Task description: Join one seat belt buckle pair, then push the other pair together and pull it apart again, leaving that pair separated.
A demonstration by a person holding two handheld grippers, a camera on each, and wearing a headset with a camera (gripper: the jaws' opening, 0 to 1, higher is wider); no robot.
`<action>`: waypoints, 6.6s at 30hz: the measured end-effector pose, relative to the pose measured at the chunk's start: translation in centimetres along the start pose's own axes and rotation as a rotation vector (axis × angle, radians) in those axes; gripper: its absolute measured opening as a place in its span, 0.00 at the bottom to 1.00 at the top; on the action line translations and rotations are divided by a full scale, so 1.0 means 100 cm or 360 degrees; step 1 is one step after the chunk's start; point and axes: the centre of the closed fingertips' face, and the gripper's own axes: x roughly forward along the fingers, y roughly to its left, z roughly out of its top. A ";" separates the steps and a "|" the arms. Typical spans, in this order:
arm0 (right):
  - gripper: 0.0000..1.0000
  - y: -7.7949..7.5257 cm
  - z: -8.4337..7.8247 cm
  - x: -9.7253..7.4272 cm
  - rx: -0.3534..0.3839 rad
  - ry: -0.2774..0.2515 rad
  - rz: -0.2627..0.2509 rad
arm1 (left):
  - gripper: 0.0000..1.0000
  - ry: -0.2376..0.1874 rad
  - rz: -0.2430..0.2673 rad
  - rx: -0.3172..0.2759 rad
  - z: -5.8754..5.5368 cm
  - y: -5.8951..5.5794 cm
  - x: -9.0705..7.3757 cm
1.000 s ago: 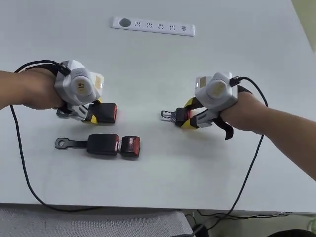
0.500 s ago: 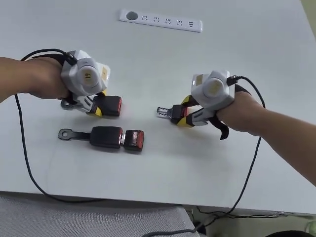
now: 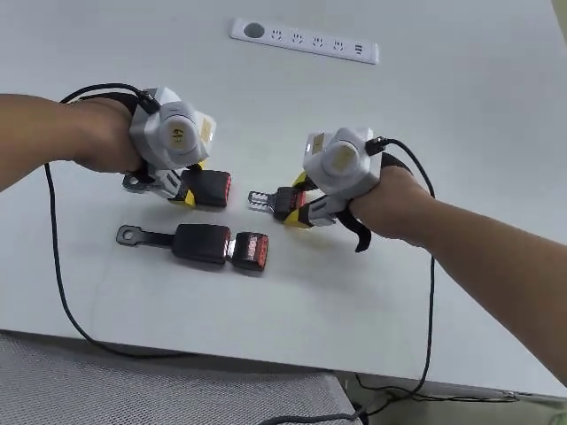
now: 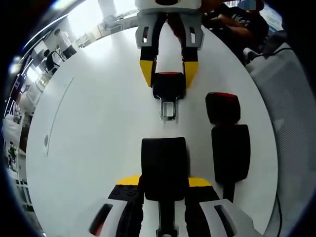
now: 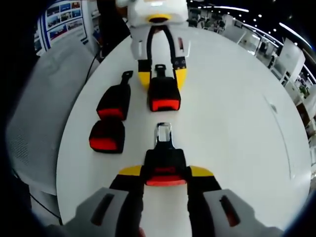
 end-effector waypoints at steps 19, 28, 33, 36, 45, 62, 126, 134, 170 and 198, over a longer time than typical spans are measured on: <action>0.33 0.000 0.021 0.010 -0.0019 0.0014 -0.0041 | 0.32 0.0005 0.0001 -0.0005 0.000 0.000 0.003; 0.33 -0.002 0.034 0.020 -0.0039 -0.0055 -0.0034 | 0.32 -0.0011 0.0000 -0.0009 0.001 -0.001 0.002; 0.33 -0.003 0.032 0.020 -0.0045 -0.0085 -0.0022 | 0.32 -0.0053 0.0006 0.0027 0.001 -0.003 -0.001; 0.32 -0.003 0.035 0.023 -0.0046 -0.0090 -0.0018 | 0.32 -0.0082 0.0014 0.0006 0.002 -0.004 -0.002; 0.31 -0.003 0.049 0.030 -0.0084 -0.0104 -0.0004 | 0.31 -0.0070 -0.0007 -0.0003 0.001 -0.002 0.001; 0.31 -0.004 0.052 0.034 -0.0054 -0.0079 0.0001 | 0.32 -0.0073 -0.0014 -0.0015 0.001 -0.001 0.000; 0.33 0.000 -0.046 -0.027 -0.0003 0.0017 -0.0044 | 0.32 -0.0074 0.0013 -0.0040 0.007 -0.009 -0.006; 0.34 -0.004 -0.073 -0.043 -0.0025 0.0079 -0.0067 | 0.32 -0.0096 0.0027 -0.0072 0.010 -0.013 -0.011; 0.51 0.007 -0.110 -0.069 0.0042 0.0272 -0.0159 | 0.40 -0.0022 0.0122 -0.0007 0.001 -0.003 -0.012; 0.75 0.058 -0.069 -0.105 0.0270 -0.0123 -0.0433 | 0.65 -0.0224 0.0436 -0.0476 -0.034 -0.110 -0.094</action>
